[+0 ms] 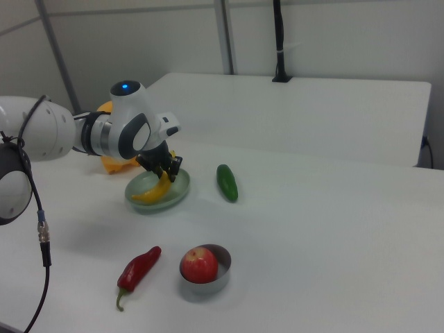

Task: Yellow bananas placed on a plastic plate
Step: 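Open the gripper to release the banana onto the plate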

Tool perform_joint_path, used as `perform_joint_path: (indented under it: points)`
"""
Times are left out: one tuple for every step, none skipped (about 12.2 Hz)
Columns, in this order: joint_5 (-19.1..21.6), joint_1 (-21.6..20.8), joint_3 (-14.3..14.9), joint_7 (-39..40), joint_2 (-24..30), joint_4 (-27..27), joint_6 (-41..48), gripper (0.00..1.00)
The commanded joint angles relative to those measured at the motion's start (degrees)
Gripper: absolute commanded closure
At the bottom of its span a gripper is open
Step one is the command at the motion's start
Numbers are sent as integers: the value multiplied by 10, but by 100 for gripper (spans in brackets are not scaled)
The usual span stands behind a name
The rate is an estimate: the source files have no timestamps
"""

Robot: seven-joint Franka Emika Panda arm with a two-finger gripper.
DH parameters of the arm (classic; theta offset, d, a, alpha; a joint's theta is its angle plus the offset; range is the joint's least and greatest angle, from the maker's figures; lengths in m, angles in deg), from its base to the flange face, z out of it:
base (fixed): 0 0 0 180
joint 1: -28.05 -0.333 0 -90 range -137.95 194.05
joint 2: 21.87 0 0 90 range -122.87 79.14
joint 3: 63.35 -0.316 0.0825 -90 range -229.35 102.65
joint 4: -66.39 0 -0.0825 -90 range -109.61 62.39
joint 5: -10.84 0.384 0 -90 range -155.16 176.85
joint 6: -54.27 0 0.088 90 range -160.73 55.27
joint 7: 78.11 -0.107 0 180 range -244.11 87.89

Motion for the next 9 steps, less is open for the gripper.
perform_joint_path:
  points:
    - [6, -4, 3, -4, -5, 11, -7, 0]
    - [10, -3, 3, -5, -5, 11, -7, 0]
    - [10, -3, 3, -5, -5, 11, -7, 0]
    - [11, -3, 3, -5, -4, 11, -6, 0]
    - [11, -3, 3, -5, -2, 11, -6, 0]
    - [11, -3, 3, -5, 4, 11, -5, 0]
    - [11, -2, 3, -5, 12, 10, -1, 0]
    - [11, -1, 3, -5, 29, 5, 4, 0]
    - [10, 4, 3, -5, 55, -16, 6, 0]
